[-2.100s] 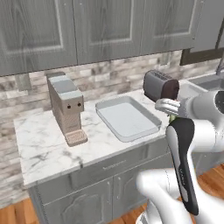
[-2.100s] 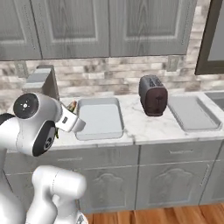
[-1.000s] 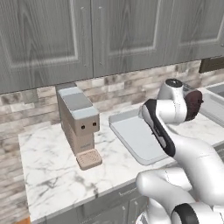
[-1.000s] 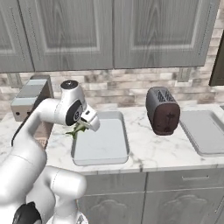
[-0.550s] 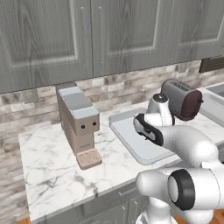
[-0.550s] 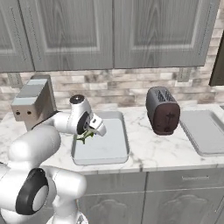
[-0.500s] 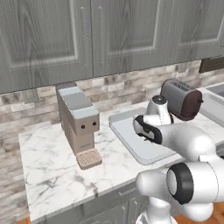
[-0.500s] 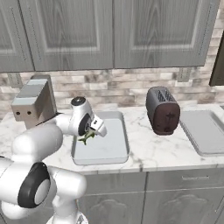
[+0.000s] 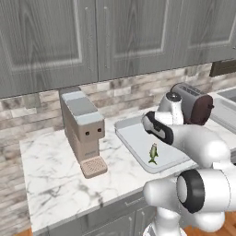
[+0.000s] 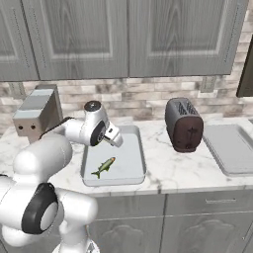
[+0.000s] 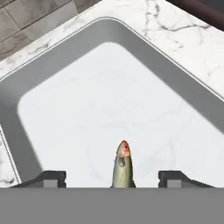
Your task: Place one lime and one fish in each tupperware on the nearby counter, to pack two identical lunches.
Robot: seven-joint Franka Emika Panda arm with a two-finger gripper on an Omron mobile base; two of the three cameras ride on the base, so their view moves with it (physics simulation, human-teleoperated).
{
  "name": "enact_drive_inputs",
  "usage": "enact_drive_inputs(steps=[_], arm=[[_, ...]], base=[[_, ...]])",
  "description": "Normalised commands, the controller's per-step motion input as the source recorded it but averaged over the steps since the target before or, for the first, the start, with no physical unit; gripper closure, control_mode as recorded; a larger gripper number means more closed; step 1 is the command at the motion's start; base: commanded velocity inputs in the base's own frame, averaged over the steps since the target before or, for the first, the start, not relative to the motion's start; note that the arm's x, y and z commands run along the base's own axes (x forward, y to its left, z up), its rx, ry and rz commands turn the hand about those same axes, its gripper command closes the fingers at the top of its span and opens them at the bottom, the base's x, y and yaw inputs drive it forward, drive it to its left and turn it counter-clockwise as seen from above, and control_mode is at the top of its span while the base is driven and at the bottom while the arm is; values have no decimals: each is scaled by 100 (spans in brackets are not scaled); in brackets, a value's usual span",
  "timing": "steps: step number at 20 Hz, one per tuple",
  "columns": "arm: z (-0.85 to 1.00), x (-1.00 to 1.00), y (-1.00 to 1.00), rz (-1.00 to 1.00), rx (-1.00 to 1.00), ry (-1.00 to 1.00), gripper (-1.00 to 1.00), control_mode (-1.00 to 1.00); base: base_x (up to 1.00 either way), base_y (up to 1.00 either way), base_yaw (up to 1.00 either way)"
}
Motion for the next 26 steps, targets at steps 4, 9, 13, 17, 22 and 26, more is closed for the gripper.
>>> enact_drive_inputs(steps=[4,9,13,17,22,26], arm=[[97,-45,0,0,8,0,-100,-100],[58,-100,11,0,6,0,-100,-100],[28,-100,21,0,0,-9,-100,-100],[8,-100,28,0,0,-10,-100,-100],[0,-20,8,1,0,0,-100,100],[0,0,0,0,0,0,-100,100]], base=[[0,0,0],[0,0,0],[0,0,0],[0,0,0],[-77,34,30],[-35,27,80]])
